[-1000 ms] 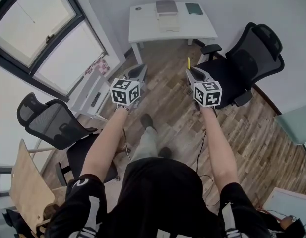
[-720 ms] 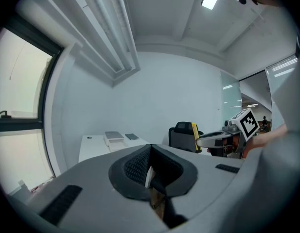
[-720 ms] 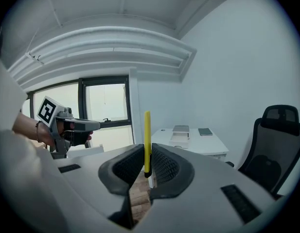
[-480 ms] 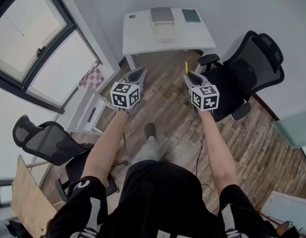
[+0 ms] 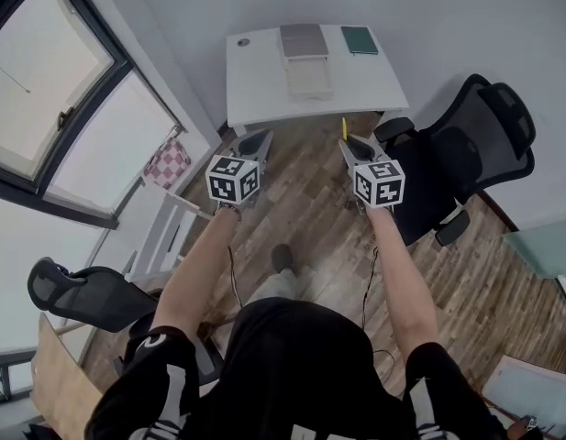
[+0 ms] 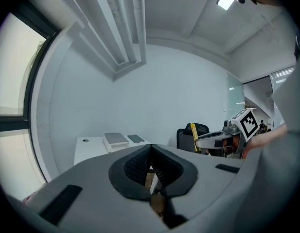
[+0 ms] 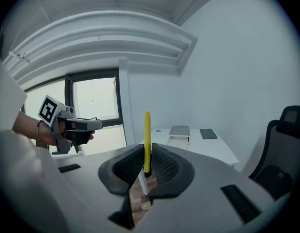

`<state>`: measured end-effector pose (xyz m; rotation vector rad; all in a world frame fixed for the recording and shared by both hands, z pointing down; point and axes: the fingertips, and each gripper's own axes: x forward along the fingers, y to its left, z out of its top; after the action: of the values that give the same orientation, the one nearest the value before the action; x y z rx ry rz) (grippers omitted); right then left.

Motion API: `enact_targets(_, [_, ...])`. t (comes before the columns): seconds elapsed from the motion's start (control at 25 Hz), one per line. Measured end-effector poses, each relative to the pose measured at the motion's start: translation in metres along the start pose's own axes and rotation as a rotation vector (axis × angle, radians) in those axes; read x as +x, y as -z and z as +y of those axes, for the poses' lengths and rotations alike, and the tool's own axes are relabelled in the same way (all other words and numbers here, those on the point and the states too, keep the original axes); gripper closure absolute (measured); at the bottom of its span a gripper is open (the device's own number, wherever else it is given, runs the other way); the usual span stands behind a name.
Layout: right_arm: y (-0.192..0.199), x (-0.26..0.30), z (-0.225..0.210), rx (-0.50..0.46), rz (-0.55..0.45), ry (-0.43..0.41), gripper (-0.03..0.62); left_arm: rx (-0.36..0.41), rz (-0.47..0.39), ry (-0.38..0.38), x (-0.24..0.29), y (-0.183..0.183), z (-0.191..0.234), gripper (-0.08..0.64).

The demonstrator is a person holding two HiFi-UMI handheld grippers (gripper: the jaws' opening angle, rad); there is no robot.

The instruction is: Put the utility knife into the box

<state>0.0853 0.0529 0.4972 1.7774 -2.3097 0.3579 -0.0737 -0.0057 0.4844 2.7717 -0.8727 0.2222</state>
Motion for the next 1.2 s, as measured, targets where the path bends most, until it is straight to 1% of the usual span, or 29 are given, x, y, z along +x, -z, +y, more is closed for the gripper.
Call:
enact_targets(0.32, [-0.01, 0.055, -0.007, 0.008, 0.025, 0.028, 0.528, -0.013, 0.006, 0.032, 0.029, -0.007, 0.053, 0.535])
enact_targets(0.48, [-0.016, 0.073, -0.007, 0.004, 0.033, 0.045, 0.528, -0.026, -0.019, 0.044, 0.036, -0.013, 0.076, 0.535])
enact_targets(0.76, [-0.019, 0.09, -0.007, 0.004, 0.04, 0.075, 0.528, -0.036, -0.023, 0.073, 0.042, -0.014, 0.097, 0.535])
enact_targets(1.2, [-0.021, 0.116, -0.014, 0.001, 0.045, 0.075, 0.528, -0.051, -0.026, 0.066, 0.055, -0.013, 0.122, 0.535])
